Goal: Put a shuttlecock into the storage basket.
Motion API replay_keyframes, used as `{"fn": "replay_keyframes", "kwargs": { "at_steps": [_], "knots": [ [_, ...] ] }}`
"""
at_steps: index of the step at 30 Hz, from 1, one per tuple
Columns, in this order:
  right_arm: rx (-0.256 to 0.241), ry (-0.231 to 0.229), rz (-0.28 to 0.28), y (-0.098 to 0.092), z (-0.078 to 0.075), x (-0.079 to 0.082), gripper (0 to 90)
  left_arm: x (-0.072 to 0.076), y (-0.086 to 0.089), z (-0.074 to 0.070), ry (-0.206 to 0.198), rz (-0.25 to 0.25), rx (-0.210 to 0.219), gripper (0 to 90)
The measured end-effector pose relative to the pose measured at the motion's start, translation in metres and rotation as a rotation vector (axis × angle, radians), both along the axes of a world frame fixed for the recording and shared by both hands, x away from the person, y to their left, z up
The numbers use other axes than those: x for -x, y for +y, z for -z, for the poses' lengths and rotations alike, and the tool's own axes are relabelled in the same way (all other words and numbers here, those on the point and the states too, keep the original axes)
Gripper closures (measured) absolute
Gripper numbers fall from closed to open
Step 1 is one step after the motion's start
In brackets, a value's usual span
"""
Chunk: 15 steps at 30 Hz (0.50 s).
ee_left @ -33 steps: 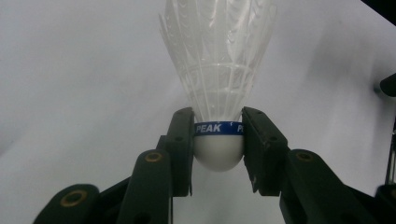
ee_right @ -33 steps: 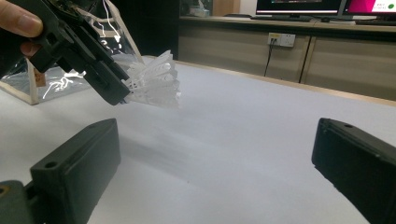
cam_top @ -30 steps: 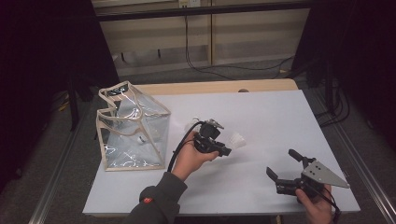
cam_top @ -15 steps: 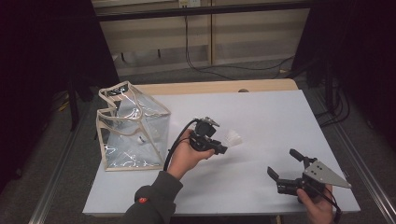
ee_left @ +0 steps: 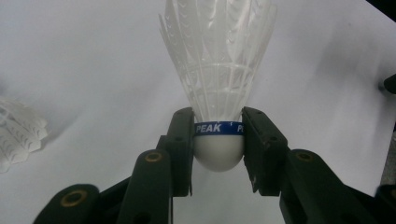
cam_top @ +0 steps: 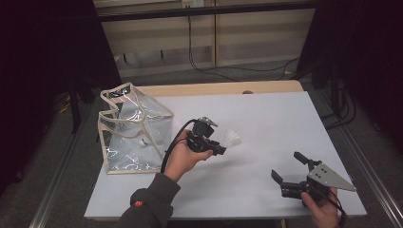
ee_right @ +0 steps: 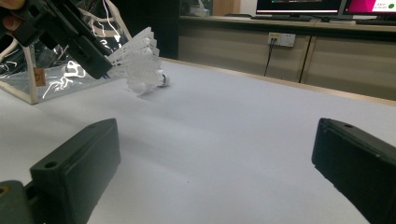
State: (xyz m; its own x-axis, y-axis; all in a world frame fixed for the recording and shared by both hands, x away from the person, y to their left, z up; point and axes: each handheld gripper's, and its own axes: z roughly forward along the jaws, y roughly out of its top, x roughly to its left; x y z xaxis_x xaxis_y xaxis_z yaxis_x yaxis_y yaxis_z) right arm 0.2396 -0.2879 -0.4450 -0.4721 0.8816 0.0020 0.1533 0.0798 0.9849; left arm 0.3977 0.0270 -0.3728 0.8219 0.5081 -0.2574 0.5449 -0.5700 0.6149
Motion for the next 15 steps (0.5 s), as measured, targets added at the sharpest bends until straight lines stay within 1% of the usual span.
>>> {"fn": "replay_keyframes", "kwargs": {
  "at_steps": [5, 7, 8, 15],
  "knots": [
    [0.004, 0.001, -0.003, 0.0004, 0.0001, -0.0004, 1.2, -0.0019, 0.0033, -0.002, 0.002, -0.007, 0.004, 65.5],
    [0.006, 0.001, -0.003, 0.0006, 0.0001, -0.0004, 1.2, -0.0027, 0.0041, -0.0021, -0.001, -0.005, -0.005, 65.5],
    [0.005, 0.002, -0.003, 0.0008, 0.0002, -0.0004, 1.2, -0.0023, 0.0039, -0.002, 0.001, -0.013, 0.002, 65.5],
    [0.006, 0.002, -0.003, 0.0007, 0.0002, -0.0008, 1.2, -0.0034, 0.0073, -0.0044, 0.005, -0.01, -0.005, 65.5]
  ]
}}
